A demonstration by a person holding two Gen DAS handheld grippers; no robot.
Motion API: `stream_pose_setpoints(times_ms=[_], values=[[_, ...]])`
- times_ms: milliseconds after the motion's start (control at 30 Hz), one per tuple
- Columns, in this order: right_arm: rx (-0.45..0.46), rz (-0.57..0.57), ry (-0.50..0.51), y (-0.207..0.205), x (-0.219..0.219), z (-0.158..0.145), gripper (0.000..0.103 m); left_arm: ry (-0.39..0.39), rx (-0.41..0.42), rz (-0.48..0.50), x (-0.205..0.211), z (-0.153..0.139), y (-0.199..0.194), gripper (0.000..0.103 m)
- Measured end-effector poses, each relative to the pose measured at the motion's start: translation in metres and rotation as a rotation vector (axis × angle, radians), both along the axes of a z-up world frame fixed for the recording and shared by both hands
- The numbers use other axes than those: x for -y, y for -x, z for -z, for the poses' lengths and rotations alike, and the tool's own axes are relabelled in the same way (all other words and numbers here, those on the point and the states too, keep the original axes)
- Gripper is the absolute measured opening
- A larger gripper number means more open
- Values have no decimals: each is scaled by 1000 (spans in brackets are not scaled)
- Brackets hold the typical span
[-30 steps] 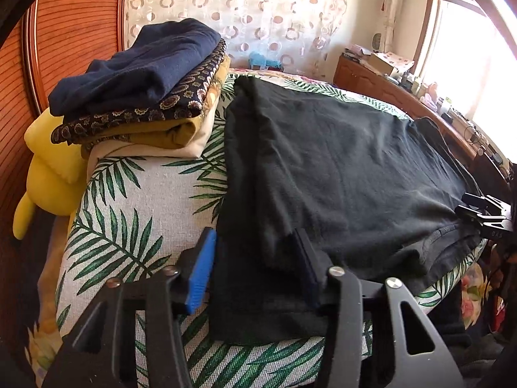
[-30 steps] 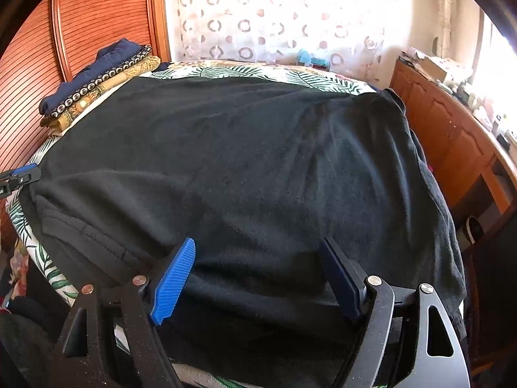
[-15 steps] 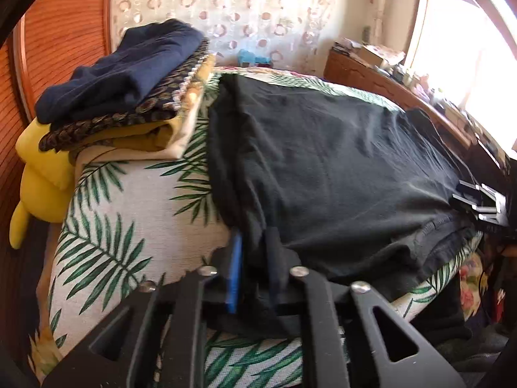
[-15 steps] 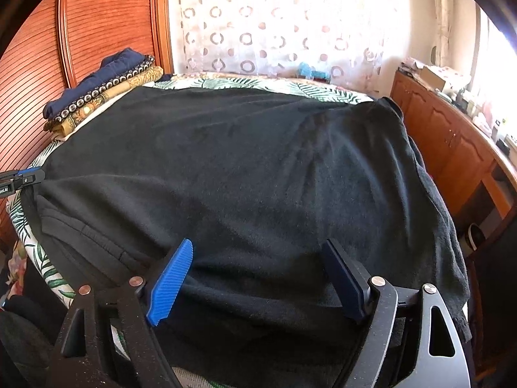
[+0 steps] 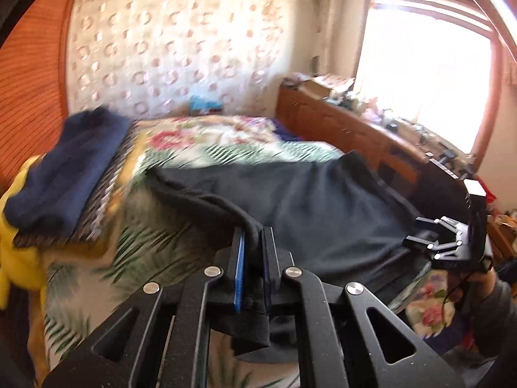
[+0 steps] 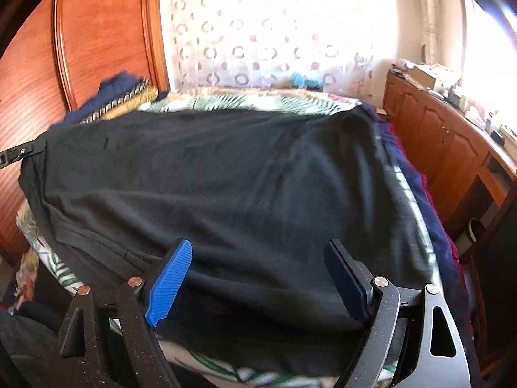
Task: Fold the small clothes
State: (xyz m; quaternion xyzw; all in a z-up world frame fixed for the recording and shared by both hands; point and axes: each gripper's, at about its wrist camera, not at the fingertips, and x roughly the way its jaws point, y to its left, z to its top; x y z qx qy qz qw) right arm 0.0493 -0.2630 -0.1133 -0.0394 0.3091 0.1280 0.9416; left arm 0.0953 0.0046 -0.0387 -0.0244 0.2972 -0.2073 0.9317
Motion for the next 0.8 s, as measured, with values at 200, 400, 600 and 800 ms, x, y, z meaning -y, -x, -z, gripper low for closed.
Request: stream_pose_setpoints(times_ms=[200,400,600,800], values=[[44,42,-19,23,29,-13,85,28,47,134,62,-31,-20,10],[71,75,-34,41,49,-17,84,28,70,260,123,-53,-26,10],[86,117,-32,52,60,-15,83,7,78,381,178,-68,-23,10],[93,147,-54,61,76,-15,83,-9,99,458,219,-84,-18,10]])
